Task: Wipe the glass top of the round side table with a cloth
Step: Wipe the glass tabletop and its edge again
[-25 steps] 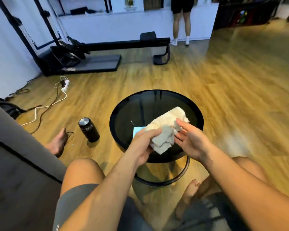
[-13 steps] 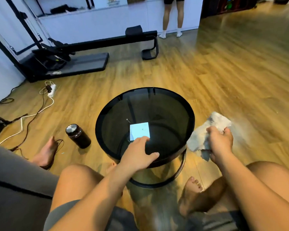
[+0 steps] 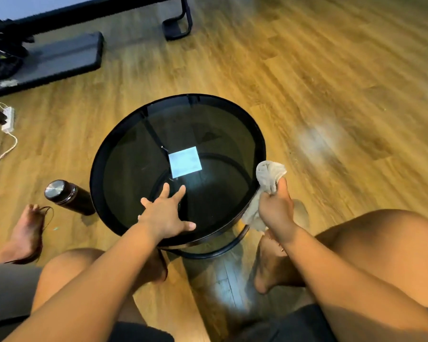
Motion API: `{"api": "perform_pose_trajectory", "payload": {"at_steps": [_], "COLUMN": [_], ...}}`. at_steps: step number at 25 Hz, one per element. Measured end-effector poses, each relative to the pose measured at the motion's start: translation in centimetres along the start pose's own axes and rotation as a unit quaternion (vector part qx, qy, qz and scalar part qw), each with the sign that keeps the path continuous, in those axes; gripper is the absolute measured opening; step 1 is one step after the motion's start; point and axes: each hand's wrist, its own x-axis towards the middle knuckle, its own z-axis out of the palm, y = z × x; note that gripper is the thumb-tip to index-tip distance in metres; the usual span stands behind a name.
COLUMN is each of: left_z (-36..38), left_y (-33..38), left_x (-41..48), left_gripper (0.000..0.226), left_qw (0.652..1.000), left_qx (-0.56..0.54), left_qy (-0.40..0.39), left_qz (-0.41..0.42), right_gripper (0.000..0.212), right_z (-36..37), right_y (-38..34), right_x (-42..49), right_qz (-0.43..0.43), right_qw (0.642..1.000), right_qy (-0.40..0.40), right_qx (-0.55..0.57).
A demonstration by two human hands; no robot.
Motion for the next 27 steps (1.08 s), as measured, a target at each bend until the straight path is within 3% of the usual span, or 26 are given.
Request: {"api": "perform_pose_trajectory", "payload": {"at_steps": [3,4,10,14,18,21,24,27], "left_z": [-0.4,-0.4,-1.6,-2.3,-2.7,-2.8,-2.9,-2.6], "left_y": [0.1,0.2,1.4,2.1,2.7,2.9,2.7,2.2], "left_x": [-0.1,-0.3,-1.7,-2.4,-3.2,-3.3,-2.8,-1.7], "left_gripper": [0.109,0.108,0.101,0.100,0.097,0.097,0.098,0.101], "left_qw": [1.000,1.000,0.999,0.999,0.999,0.998,0.999,0.999], "left_qx": [0.007,0.018,0.032,0.043,0.048,0.056,0.041,0.042], "left_qy": [-0.005,-0.004,-0.010,-0.003,-0.006,-0.005,-0.005,-0.009], "left_qz": [0.007,0.007,-0.004,0.012,0.005,0.003,-0.001,0.008], "right_gripper": [0.062,0.062,0.026,0.045,0.057,0.052,0.036,0.052], "right_z": [1.8,1.9,-0.6,1.1,1.9,1.1,0.5,1.2], "right_y": [0.4,0.4,-1.7,0.1,1.6,0.4,-1.0,-1.4], "right_x": [-5.7,-6.5,5.1,1.4,-3.0,-0.8,3.0,2.3], "right_qz": [0.054,0.054,-0.052,0.006,0.057,0.062,-0.001,0.029], "right_qw": [0.989,0.988,0.996,0.998,0.995,0.996,0.999,0.999], "right_qy": [-0.101,-0.102,0.067,-0.010,-0.079,-0.054,0.024,0.017], "right_qx": [-0.092,-0.107,-0.011,-0.057,-0.018,0.023,0.028,0.021]}}
